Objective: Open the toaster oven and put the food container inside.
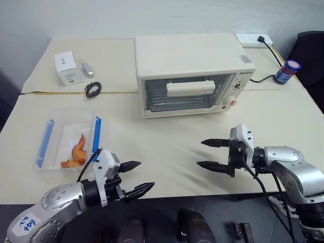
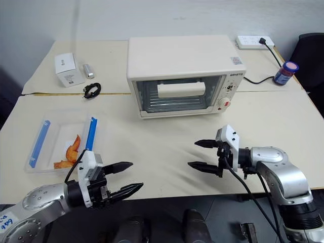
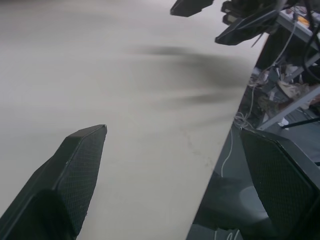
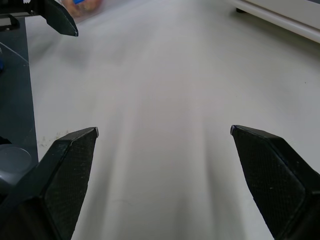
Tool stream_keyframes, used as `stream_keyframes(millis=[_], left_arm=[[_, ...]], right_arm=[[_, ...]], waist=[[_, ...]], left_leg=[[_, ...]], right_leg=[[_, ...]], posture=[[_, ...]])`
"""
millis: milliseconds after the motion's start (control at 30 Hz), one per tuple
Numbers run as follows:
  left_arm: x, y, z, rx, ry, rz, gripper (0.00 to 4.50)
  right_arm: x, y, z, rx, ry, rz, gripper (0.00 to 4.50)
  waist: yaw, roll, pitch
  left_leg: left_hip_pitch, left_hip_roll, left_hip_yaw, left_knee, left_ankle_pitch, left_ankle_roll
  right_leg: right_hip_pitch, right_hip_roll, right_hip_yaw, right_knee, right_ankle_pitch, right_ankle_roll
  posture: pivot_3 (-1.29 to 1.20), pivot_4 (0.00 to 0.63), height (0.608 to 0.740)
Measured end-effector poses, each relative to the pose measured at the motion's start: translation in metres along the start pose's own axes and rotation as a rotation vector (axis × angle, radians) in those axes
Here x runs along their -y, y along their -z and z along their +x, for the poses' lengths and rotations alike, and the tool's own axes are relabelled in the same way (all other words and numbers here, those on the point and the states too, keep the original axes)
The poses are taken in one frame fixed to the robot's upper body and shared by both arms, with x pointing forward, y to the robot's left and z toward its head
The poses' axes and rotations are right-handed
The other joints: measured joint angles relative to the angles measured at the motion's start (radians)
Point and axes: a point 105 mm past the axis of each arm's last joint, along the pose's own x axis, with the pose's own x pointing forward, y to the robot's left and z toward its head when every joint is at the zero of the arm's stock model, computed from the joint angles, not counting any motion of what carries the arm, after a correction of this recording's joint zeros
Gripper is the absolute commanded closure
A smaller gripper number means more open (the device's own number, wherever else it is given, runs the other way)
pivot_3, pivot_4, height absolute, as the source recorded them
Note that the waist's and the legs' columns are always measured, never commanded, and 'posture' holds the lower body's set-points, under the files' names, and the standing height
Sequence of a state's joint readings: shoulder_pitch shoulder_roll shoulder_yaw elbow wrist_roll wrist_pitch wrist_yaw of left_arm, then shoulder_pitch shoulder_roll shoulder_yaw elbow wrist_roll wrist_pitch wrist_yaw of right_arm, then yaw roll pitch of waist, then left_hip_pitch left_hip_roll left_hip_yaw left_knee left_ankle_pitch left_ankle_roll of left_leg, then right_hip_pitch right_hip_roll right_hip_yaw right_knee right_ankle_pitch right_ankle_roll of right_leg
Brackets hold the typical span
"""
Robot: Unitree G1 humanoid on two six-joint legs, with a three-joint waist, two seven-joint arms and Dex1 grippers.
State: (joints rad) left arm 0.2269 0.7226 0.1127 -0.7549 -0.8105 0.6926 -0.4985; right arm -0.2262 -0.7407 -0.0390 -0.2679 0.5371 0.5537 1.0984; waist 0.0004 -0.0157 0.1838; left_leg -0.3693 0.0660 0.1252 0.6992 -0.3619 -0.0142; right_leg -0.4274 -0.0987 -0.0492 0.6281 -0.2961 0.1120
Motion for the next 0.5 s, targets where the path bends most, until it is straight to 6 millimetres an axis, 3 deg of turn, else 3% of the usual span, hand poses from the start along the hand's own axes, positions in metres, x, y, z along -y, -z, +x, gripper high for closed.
stream_keyframes(millis=[500], left_arm=[[-0.0071, -0.0037, -0.0011, 0.043, -0.046, 0.001, 0.0]], right_arm=[[0.0008, 0.0039, -0.0004, -0.002, 0.022, 0.015, 0.06]], waist=[[-0.001, 0.0, 0.0]], left_leg=[[0.0, 0.0, 0.0, 0.0, 0.0, 0.0]], right_leg=[[0.0, 0.0, 0.0, 0.0, 0.0, 0.0]], posture=[[0.0, 0.15, 0.74]])
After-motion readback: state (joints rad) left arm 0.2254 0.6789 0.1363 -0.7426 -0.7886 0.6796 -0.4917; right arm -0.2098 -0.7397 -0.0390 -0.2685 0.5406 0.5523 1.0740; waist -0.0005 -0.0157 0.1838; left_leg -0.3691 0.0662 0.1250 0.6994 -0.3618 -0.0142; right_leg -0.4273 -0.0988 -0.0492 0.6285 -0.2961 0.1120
